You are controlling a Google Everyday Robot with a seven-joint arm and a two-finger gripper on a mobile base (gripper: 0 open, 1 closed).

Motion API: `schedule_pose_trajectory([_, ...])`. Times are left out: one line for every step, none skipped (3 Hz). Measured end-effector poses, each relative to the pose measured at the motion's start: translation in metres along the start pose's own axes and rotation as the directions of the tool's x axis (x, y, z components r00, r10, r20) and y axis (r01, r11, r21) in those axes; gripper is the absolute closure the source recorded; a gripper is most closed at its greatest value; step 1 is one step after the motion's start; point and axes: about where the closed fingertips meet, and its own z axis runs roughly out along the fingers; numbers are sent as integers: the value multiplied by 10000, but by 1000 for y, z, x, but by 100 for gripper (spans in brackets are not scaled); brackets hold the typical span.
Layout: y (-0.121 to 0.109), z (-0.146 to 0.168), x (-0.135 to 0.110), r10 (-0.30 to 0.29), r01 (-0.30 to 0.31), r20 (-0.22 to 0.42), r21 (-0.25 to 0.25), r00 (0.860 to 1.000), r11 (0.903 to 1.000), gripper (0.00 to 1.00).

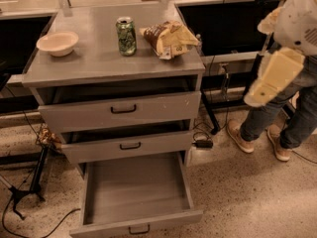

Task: Place green can into bottom drawer

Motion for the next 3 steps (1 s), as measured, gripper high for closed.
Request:
schedule_pose_trajectory([-29, 15, -45, 599, -659, 1337, 405, 9892, 9970, 0])
schedule_pose_trajectory([-50, 33, -93, 1209, -1393, 2522, 564, 9601, 9886, 0])
schedule_pose_trajectory([-67, 46, -154, 1901, -2362, 3648, 857, 9115, 9679, 0])
